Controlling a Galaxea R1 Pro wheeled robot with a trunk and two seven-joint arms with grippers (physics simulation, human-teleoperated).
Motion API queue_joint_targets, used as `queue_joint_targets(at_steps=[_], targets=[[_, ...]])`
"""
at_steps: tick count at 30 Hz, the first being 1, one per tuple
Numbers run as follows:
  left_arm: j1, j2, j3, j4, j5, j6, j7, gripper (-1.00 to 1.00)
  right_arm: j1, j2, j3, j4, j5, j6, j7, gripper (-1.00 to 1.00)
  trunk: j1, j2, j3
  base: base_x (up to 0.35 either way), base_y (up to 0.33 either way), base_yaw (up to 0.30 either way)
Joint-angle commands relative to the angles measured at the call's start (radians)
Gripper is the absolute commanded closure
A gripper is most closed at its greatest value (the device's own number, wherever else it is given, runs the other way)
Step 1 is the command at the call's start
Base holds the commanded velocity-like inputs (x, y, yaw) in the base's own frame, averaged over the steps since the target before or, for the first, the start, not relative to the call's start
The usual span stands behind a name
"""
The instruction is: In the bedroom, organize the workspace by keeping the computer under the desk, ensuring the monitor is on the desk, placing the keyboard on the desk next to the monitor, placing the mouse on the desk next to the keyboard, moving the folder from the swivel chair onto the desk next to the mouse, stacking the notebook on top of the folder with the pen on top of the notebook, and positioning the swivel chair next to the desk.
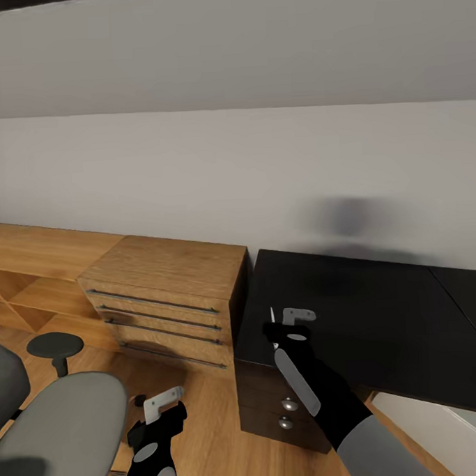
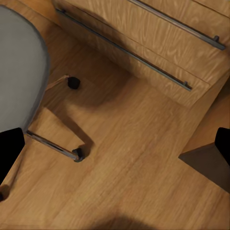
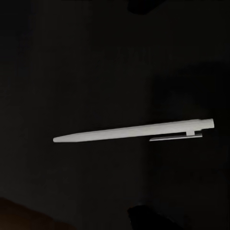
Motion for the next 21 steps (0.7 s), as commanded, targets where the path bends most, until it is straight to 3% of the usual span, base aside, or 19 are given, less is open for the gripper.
queue_joint_targets(at_steps=[1, 4, 10, 17, 21], targets=[[-0.001, 0.001, -0.002, -0.002, 0.003, 0.006, 0.007, -1.00, -0.001, 0.000, 0.003, -0.001, -0.007, 0.003, -0.008, -1.00, 0.000, -0.001, -0.001, 0.000, 0.000, 0.017], [-0.001, 0.001, -0.002, -0.001, 0.003, 0.006, 0.007, -1.00, -0.001, 0.001, 0.006, 0.000, -0.007, 0.004, -0.008, -1.00, 0.000, -0.001, -0.001, 0.000, 0.000, 0.010], [-0.001, 0.001, -0.002, -0.001, 0.004, 0.006, 0.007, -1.00, -0.001, 0.001, 0.075, 0.005, -0.006, 0.004, -0.005, -1.00, 0.000, -0.001, -0.008, 0.000, 0.000, -0.037], [-0.001, 0.001, -0.003, -0.001, 0.002, 0.006, 0.007, -1.00, -0.001, -0.003, 0.094, 0.012, -0.003, 0.002, 0.001, -1.00, 0.000, -0.001, -0.011, 0.000, 0.000, -0.009], [-0.001, 0.001, -0.004, -0.002, 0.001, 0.005, 0.009, -1.00, -0.001, -0.020, 0.105, 0.064, 0.044, 0.001, 0.036, -1.00, 0.000, -0.001, -0.011, 0.000, 0.000, 0.000]])
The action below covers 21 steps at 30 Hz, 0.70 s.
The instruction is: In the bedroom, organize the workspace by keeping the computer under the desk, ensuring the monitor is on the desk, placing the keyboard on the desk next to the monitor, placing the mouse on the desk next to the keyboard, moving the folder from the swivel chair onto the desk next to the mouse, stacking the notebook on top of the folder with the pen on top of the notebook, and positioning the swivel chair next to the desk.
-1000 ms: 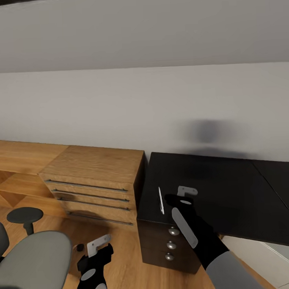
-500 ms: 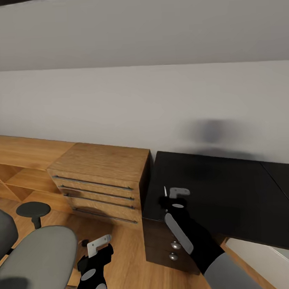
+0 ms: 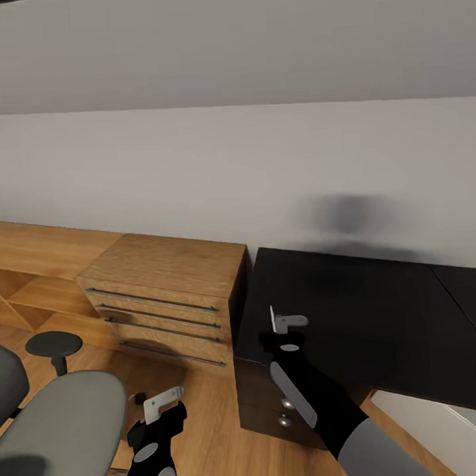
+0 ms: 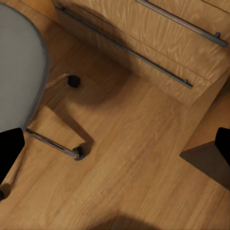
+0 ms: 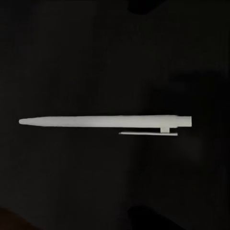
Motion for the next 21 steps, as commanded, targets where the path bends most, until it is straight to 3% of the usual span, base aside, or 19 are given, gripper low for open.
queue_joint_targets(at_steps=[1, 10, 21], targets=[[-0.001, 0.001, -0.003, -0.002, 0.003, 0.006, 0.007, -1.00, -0.001, -0.001, 0.003, 0.004, -0.002, 0.003, -0.002, -1.00, 0.000, -0.001, -0.001, 0.000, 0.000, 0.000], [-0.001, 0.001, -0.020, -0.002, 0.002, 0.005, 0.007, -1.00, -0.001, -0.005, 0.005, 0.048, 0.026, -0.003, 0.042, -1.00, 0.000, -0.001, -0.001, 0.010, 0.000, 0.000], [-0.001, 0.001, -0.044, -0.002, 0.003, 0.004, 0.007, -1.00, -0.003, -0.003, 0.004, 0.128, 0.035, -0.053, 0.054, -1.00, 0.000, -0.001, -0.001, 0.184, 0.021, 0.000]])
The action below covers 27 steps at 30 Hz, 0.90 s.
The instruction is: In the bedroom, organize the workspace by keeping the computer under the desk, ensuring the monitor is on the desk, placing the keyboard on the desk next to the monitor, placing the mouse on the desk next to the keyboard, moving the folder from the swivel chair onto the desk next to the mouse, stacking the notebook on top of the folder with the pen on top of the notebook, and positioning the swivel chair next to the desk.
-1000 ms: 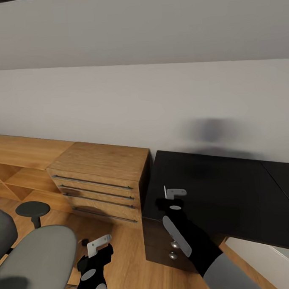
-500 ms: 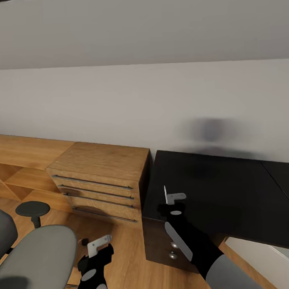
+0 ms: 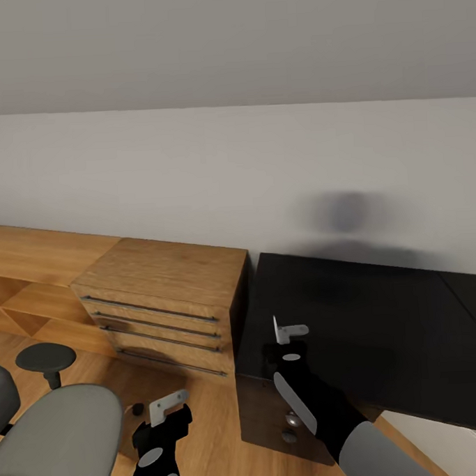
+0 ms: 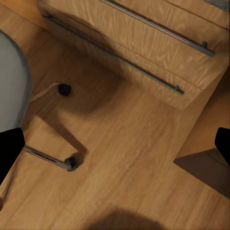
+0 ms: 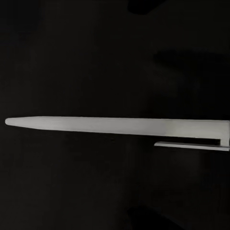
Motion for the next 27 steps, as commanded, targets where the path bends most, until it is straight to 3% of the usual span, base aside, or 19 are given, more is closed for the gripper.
queue_joint_targets(at_steps=[1, 7, 24, 25, 27], targets=[[-0.001, 0.001, -0.003, -0.002, 0.003, 0.006, 0.007, -1.00, -0.001, -0.001, 0.003, 0.005, -0.007, -0.002, -0.007, -1.00, 0.000, -0.001, -0.001, 0.045, 0.004, 0.000], [-0.001, 0.001, -0.007, -0.002, 0.002, 0.006, 0.008, -1.00, -0.009, 0.001, 0.003, 0.126, -0.006, -0.064, 0.043, -1.00, 0.000, -0.001, -0.001, 0.010, 0.001, 0.000], [-0.001, 0.001, -0.008, -0.002, 0.003, 0.006, 0.008, -1.00, -0.010, 0.000, 0.002, 0.138, -0.009, -0.070, 0.051, -1.00, 0.000, -0.001, -0.001, 0.000, 0.000, 0.000], [-0.001, 0.001, -0.008, -0.002, 0.003, 0.006, 0.008, -1.00, -0.010, 0.000, 0.002, 0.138, -0.009, -0.070, 0.051, 1.00, 0.000, -0.001, -0.001, 0.000, 0.000, 0.000], [-0.001, 0.001, -0.009, -0.002, 0.004, 0.006, 0.008, -1.00, -0.010, 0.000, 0.002, 0.138, -0.009, -0.069, 0.050, 1.00, 0.000, -0.001, -0.001, 0.000, 0.000, 0.000]])
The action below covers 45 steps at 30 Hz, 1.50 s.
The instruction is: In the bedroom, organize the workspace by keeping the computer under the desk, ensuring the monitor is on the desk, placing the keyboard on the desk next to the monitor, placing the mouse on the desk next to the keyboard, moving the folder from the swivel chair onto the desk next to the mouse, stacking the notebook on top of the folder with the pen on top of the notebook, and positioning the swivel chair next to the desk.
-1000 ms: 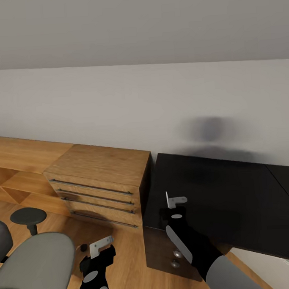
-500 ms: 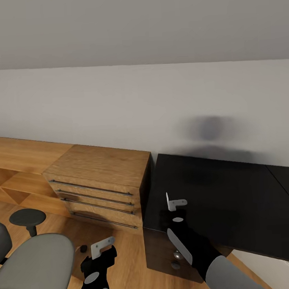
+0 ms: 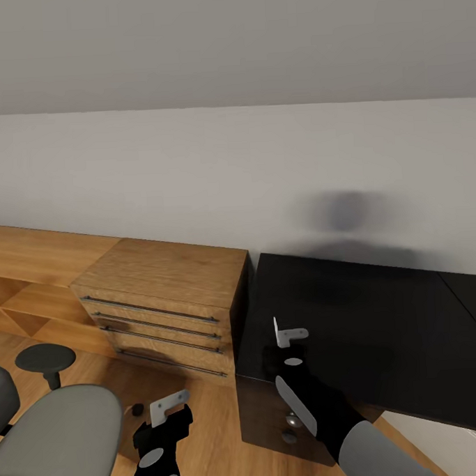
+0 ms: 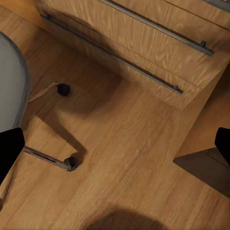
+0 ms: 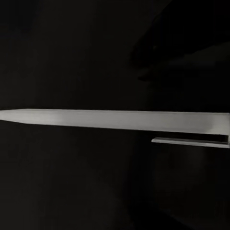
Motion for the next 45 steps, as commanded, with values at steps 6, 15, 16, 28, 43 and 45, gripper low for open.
queue_joint_targets(at_steps=[6, 15, 16, 28, 43, 45], targets=[[-0.001, 0.001, -0.002, -0.002, 0.003, 0.006, 0.007, -1.00, -0.001, -0.001, 0.003, 0.056, -0.009, 0.011, -0.009, 1.00, 0.000, -0.001, -0.001, 0.000, 0.000, 0.000], [-0.001, 0.001, -0.002, -0.002, 0.003, 0.006, 0.007, -1.00, -0.001, -0.001, 0.002, 0.050, -0.009, 0.009, -0.011, 1.00, 0.000, -0.001, -0.001, 0.000, 0.000, 0.000], [-0.001, 0.001, -0.002, -0.002, 0.003, 0.006, 0.007, -1.00, -0.001, 0.000, 0.002, 0.048, -0.009, 0.009, -0.012, 1.00, 0.000, -0.001, -0.001, 0.000, 0.000, 0.000], [-0.001, 0.001, -0.002, -0.002, 0.003, 0.006, 0.006, -1.00, -0.001, -0.001, 0.000, 0.018, -0.014, 0.018, -0.013, 1.00, 0.000, -0.001, -0.001, 0.000, 0.000, 0.000], [-0.001, 0.001, -0.009, -0.002, 0.003, 0.006, 0.007, -1.00, -0.001, -0.003, -0.009, 0.019, -0.020, 0.020, 0.008, 1.00, 0.000, -0.001, -0.001, 0.000, 0.000, 0.000], [-0.001, 0.001, -0.014, -0.002, 0.003, 0.006, 0.007, -1.00, -0.001, -0.003, -0.025, 0.019, -0.021, 0.020, 0.011, 1.00, 0.000, -0.001, -0.001, 0.000, 0.000, 0.000]])
